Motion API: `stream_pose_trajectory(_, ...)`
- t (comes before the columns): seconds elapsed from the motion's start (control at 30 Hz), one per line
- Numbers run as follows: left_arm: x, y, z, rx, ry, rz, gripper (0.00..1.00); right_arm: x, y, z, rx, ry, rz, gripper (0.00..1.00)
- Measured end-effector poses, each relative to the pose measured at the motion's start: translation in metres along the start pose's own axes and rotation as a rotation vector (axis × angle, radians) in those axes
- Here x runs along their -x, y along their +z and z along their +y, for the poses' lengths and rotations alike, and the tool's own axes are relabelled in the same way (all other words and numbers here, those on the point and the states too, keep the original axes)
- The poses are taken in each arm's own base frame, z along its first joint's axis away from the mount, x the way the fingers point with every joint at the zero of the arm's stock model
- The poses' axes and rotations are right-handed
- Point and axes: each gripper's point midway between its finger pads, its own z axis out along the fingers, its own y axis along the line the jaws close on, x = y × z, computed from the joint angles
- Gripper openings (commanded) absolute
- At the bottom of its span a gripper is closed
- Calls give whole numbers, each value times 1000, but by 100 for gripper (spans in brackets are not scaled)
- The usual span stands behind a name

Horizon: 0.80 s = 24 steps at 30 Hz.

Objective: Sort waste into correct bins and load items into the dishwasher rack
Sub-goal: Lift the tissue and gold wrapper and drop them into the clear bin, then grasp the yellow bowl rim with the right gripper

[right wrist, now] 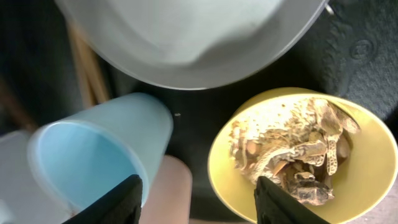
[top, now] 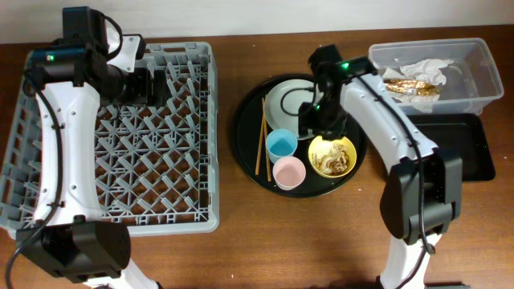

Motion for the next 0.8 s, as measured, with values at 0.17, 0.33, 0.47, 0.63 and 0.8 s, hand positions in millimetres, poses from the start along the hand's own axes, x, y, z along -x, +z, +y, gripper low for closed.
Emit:
stream_pose_trajectory(0.17,0,0,0,0,0,-1,99,-4,28,-16,-88,42,-15,45)
stream_pose_trajectory(0.33,0,0,0,0,0,0,99,-12,54,-27,-113,37,-8,39)
stream_pose_trajectory(0.47,0,0,0,0,0,0,99,-14,60,-30,-118,21,-5,19)
stream_pose_trajectory(0.63,0,0,0,0,0,0,99,-15,60,-32,-129,3,-4,4)
stream_pose_trajectory(0.8,0,0,0,0,0,0,99,-23,54,-35,-148,-8,35,4)
